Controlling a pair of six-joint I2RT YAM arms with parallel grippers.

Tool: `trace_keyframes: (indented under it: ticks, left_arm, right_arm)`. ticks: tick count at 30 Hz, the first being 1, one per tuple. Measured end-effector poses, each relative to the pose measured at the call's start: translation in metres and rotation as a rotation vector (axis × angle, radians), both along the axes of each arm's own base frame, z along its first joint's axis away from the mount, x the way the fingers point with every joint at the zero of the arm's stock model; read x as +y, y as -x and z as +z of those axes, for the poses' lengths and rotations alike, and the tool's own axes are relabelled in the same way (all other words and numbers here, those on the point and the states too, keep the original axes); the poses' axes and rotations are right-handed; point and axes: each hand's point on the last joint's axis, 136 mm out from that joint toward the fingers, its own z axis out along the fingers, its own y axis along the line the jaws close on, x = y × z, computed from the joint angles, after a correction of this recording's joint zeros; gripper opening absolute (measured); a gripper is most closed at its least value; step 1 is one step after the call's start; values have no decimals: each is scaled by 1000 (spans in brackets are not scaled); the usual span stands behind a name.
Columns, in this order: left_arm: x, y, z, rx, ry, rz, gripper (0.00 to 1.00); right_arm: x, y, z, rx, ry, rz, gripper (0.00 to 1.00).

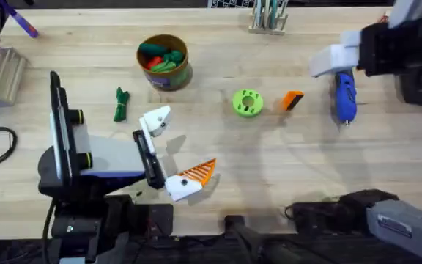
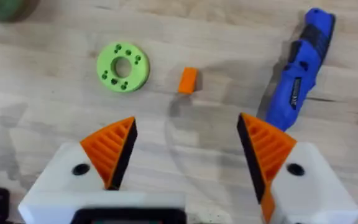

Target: Pick up the gripper from the table and insert it into the empty holder that is missing its gripper. Then pick up a screw, insert it into the mounting hole, and use the screwdriver to tighten it. Finally, clean up the table by picking up the vegetable and placing it into the bucket.

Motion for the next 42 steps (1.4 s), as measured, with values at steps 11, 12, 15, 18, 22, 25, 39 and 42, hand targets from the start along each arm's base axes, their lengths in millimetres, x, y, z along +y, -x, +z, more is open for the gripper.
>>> trace_keyframes:
  ticks: [11,12,15,18,22,25,39,42]
  left_arm:
    - [0,0,0,0,0,0,986]
    - [0,0,0,0,0,0,986]
    - [0,0,0,0,0,0,986]
    - [0,0,0,0,0,0,986]
    - [0,0,0,0,0,0,986]
    - [0,0,0,0,0,0,986]
    - [0,0,0,0,0,0,985]
    - [0,0,0,0,0,0,985]
  right_arm:
    - [10,-8,-43,199,14,-5,990]
    - [10,-9,-46,213,16,-7,991]
    - [11,-12,-58,258,23,-9,991]
    - [11,-15,-70,304,30,-12,992]
    - [12,-22,-87,351,39,-13,991]
    - [13,-25,-99,391,46,-13,992]
    - [16,-45,-137,448,56,-14,992]
    - [16,-46,-138,447,58,-15,992]
